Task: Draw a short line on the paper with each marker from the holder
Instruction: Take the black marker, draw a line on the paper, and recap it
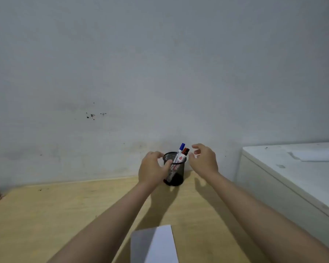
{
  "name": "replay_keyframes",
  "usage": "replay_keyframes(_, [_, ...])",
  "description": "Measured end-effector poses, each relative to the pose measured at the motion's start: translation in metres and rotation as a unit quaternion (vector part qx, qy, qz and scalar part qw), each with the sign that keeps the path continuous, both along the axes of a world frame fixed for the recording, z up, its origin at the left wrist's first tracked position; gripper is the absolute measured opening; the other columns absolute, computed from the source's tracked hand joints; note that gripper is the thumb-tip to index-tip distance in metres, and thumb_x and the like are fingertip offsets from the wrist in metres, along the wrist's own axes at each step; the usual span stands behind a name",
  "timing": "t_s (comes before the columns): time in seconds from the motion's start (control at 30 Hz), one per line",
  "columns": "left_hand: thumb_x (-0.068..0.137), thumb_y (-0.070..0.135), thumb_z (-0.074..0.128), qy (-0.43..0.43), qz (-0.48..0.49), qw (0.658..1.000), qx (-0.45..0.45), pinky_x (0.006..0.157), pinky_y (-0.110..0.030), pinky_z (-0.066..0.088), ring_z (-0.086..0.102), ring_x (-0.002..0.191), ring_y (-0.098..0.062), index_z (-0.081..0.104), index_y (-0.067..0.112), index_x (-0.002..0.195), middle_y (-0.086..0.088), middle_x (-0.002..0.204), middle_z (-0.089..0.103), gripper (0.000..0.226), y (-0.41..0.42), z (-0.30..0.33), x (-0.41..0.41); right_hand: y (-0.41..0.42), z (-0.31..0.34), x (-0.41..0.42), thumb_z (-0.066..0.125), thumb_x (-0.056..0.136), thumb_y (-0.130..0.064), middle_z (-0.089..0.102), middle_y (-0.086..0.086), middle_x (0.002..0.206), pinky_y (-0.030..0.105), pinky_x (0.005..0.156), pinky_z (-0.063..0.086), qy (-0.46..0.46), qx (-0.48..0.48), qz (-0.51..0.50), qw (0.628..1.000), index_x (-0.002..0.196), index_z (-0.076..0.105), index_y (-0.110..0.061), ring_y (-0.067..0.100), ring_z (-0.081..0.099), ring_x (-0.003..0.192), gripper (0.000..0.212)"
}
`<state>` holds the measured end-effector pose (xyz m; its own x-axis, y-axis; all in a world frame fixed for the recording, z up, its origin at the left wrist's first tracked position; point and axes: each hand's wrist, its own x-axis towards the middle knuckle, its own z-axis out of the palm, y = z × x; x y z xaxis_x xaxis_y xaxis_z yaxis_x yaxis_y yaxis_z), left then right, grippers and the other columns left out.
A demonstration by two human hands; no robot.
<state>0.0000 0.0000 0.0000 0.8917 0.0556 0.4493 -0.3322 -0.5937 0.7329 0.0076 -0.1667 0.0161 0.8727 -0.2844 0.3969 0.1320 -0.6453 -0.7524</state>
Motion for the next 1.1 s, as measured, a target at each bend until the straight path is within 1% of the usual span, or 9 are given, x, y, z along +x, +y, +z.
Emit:
replay_keyframes(0.13, [0.080,0.036,0.065,-0.006,0.020,1.000,0.001,0.083,-0.032,0.049,0.059,0.104,-0.021,0.067,0.013,0.103,-0.004,0.109,0.065,0.032,-0.005,-0.012,0.022,0.000,-0.007,0.022,0.058,0.087,-0.020,0.063,0.012,0.111,0.036,0.082,0.051,0.001,-0.026,-0.007,1.000,0.122,0.061,-0.014,0.023,0.060,0.100,0.036])
replay_keyframes(0.33, [0.081,0.034,0.064,-0.010,0.032,0.999,-0.015,0.081,-0.030,0.047,0.060,0.100,-0.021,0.071,0.011,0.095,-0.005,0.102,0.068,0.028,-0.013,-0.027,0.040,-0.002,-0.021,0.044,0.060,0.085,-0.027,0.066,0.007,0.102,0.032,0.071,0.051,-0.020,-0.040,-0.018,0.999,0.100,0.068,-0.018,0.018,0.061,0.091,0.019])
replay_keyframes(0.47, [0.080,0.032,0.066,-0.019,0.042,0.998,-0.033,0.076,-0.028,0.045,0.060,0.095,-0.020,0.072,0.011,0.089,-0.005,0.097,0.067,0.024,-0.015,-0.030,0.044,-0.002,-0.022,0.050,0.062,0.087,-0.028,0.060,0.008,0.103,0.030,0.071,0.046,-0.024,-0.020,-0.019,0.999,0.115,0.061,-0.013,0.018,0.057,0.088,0.032])
replay_keyframes(0.57, [0.079,0.033,0.067,-0.020,0.045,0.998,-0.036,0.074,-0.028,0.045,0.060,0.093,-0.019,0.071,0.011,0.086,-0.004,0.095,0.067,0.023,-0.016,-0.030,0.046,-0.002,-0.024,0.055,0.065,0.085,-0.027,0.065,0.010,0.096,0.029,0.068,0.046,-0.019,-0.025,-0.016,0.999,0.099,0.066,-0.014,0.019,0.061,0.084,0.020])
replay_keyframes(0.67, [0.079,0.034,0.067,-0.022,0.050,0.998,-0.025,0.071,-0.027,0.044,0.059,0.093,-0.019,0.070,0.013,0.085,-0.003,0.095,0.066,0.022,-0.017,-0.030,0.045,-0.002,-0.022,0.053,0.070,0.080,-0.020,0.068,0.009,0.080,0.028,0.064,0.049,-0.032,0.031,-0.010,0.999,0.081,0.064,-0.015,0.020,0.064,0.077,0.008])
replay_keyframes(0.77, [0.080,0.033,0.065,-0.005,0.044,0.999,-0.016,0.070,-0.027,0.042,0.060,0.094,-0.022,0.069,0.012,0.089,-0.005,0.098,0.065,0.024,-0.017,-0.027,0.043,-0.001,-0.011,0.043,0.071,0.077,-0.013,0.065,0.000,0.069,0.019,0.060,0.045,-0.044,0.071,0.008,0.997,0.076,0.064,-0.015,0.014,0.063,0.069,0.008])
replay_keyframes(0.87, [0.082,0.030,0.063,0.023,0.027,0.999,-0.018,0.079,-0.031,0.046,0.060,0.099,-0.024,0.067,0.011,0.098,-0.008,0.105,0.064,0.026,-0.016,-0.021,0.033,-0.001,0.007,0.027,0.070,0.075,-0.008,0.063,-0.005,0.069,0.018,0.062,0.044,-0.085,0.084,0.008,0.993,0.079,0.067,-0.012,0.005,0.060,0.063,0.006])
replay_keyframes(1.0, [0.084,0.025,0.061,0.038,-0.019,0.989,-0.142,0.078,-0.029,0.050,0.065,0.093,-0.020,0.066,0.014,0.096,-0.005,0.100,0.069,0.018,-0.016,0.000,0.000,0.001,0.030,-0.017,0.070,0.074,-0.005,0.065,-0.005,0.070,0.005,0.057,0.045,-0.153,0.108,0.028,0.982,0.079,0.067,-0.009,-0.005,0.060,0.055,0.007])
replay_keyframes(1.1, [0.086,0.023,0.060,0.072,-0.106,0.950,-0.286,0.070,-0.024,0.055,0.071,0.079,-0.014,0.064,0.020,0.097,-0.008,0.092,0.072,0.012,-0.017,0.024,-0.034,0.007,0.035,-0.059,0.072,0.073,-0.001,0.065,-0.007,0.068,0.006,0.060,0.046,-0.200,0.150,0.052,0.967,0.075,0.065,-0.007,-0.006,0.061,0.058,0.010])
